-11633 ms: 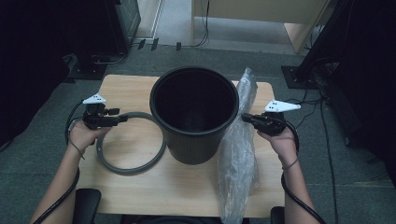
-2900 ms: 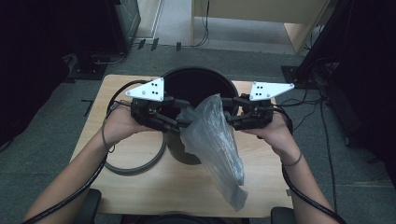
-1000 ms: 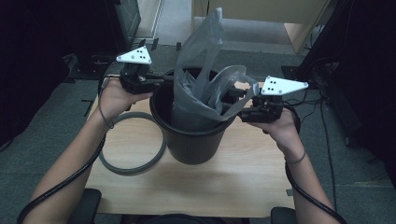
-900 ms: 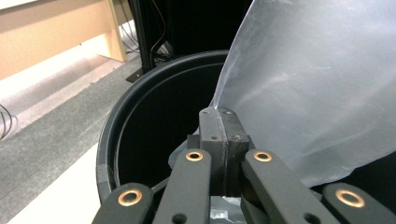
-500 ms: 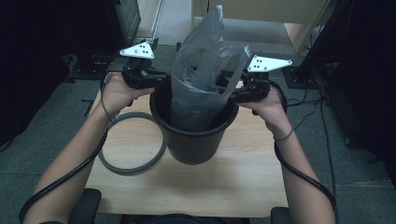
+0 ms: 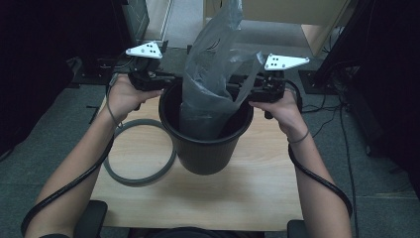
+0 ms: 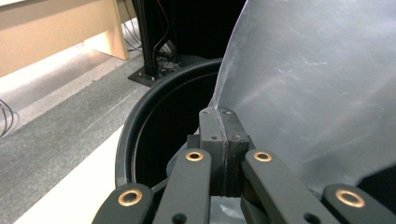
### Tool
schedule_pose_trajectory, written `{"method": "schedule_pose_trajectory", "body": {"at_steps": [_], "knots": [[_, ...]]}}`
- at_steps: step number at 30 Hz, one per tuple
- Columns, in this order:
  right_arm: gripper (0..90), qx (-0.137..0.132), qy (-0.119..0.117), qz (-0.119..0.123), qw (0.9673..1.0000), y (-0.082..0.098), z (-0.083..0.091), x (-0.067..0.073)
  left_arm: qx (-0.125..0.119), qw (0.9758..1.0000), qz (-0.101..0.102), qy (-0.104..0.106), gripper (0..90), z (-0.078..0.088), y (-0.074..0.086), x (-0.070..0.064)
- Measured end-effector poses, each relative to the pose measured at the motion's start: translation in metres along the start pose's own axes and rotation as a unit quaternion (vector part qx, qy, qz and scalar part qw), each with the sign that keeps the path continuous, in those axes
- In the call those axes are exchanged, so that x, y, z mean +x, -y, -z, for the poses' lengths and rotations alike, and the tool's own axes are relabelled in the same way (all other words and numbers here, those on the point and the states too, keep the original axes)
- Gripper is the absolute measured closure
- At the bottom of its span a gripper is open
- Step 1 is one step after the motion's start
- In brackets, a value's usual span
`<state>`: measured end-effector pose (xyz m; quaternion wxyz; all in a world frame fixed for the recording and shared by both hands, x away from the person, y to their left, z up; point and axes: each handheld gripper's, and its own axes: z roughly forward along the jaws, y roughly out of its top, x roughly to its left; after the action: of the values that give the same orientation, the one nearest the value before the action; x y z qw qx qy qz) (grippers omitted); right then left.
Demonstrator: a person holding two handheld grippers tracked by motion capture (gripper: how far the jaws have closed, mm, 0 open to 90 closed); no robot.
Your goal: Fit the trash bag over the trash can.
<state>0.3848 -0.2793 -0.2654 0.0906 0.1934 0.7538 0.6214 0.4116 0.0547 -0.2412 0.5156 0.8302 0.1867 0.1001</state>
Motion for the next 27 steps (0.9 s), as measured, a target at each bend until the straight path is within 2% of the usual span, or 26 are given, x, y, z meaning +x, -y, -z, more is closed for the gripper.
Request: {"method": "schedule_pose_trajectory", "body": {"at_steps": [2,3,4,5,8,14,16,23,27], "knots": [[87.3,0.022,0.01,0.001,0.9997,-0.001,-0.003,0.006,0.002,1.0,0.001,-0.004,90.0,0.002,0.001,0.002],[87.3,0.022,0.01,0.001,0.9997,-0.001,-0.003,0.006,0.002,1.0,0.001,-0.004,90.0,0.002,0.001,0.002],[90.0,0.035,0.023,-0.007,0.9991,-0.001,-0.002,0.007,0.001,1.0,0.0,-0.005,90.0,0.004,0.002,0.003],[90.0,0.035,0.023,-0.007,0.9991,-0.001,-0.002,0.007,0.0,1.0,0.002,-0.007,90.0,0.006,0.003,0.005],[90.0,0.057,0.043,-0.017,0.9973,0.001,0.007,0.007,-0.002,0.9997,0.016,-0.02,90.0,0.016,0.008,0.014],[90.0,0.052,0.07,-0.035,0.9956,0.004,0.026,-0.001,0.0,0.999,0.029,-0.035,90.0,0.029,0.016,0.026],[90.0,0.055,0.089,-0.046,0.9935,0.008,0.038,-0.008,0.001,0.9987,0.033,-0.04,90.0,0.033,0.019,0.028],[90.0,0.051,0.113,-0.071,0.9897,0.02,0.059,-0.017,-0.004,0.9969,0.06,-0.051,90.0,0.047,0.037,0.038],[90.0,0.056,0.125,-0.073,0.9879,0.024,0.072,-0.018,-0.006,0.9958,0.072,-0.056,90.0,0.057,0.048,0.042]]}}
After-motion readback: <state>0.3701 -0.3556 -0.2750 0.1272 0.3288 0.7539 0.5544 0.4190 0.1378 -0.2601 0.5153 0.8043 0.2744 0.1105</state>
